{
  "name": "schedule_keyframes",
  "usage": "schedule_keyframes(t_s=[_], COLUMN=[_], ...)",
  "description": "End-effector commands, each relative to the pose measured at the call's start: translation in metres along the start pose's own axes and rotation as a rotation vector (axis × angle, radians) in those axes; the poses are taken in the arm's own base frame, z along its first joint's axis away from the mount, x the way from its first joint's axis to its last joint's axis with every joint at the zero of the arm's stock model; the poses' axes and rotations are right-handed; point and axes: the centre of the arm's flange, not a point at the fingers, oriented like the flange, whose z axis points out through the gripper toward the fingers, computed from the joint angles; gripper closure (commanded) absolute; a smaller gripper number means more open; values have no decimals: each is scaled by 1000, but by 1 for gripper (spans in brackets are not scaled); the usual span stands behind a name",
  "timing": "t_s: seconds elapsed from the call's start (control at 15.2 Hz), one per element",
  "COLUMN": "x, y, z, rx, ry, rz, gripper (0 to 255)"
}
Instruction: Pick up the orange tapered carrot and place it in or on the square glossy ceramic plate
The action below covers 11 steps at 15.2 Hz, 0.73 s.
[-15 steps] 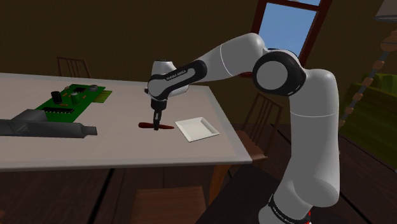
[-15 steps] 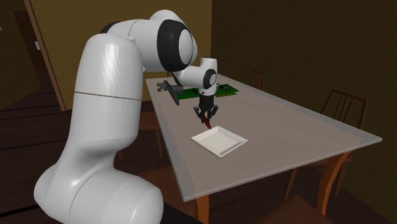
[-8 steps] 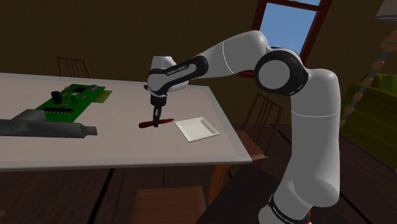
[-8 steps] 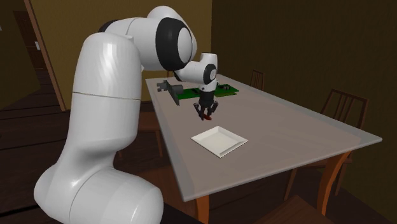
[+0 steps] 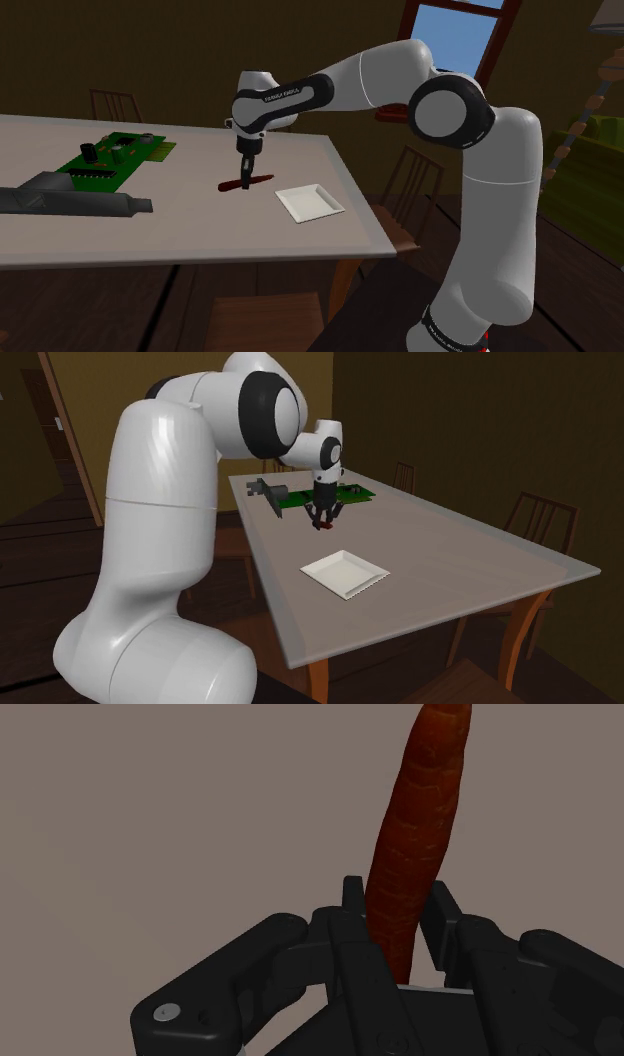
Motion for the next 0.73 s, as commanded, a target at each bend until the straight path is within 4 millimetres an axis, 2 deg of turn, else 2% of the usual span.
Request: schedule_keyframes(t_s=[0.0, 0.2, 0.66], x=[2, 3, -90], y=[0, 0, -4], z=[-11, -23, -27], rx=[0, 0, 0], ry=[0, 0, 0], rz=[0, 0, 0], gripper=[255, 255, 255])
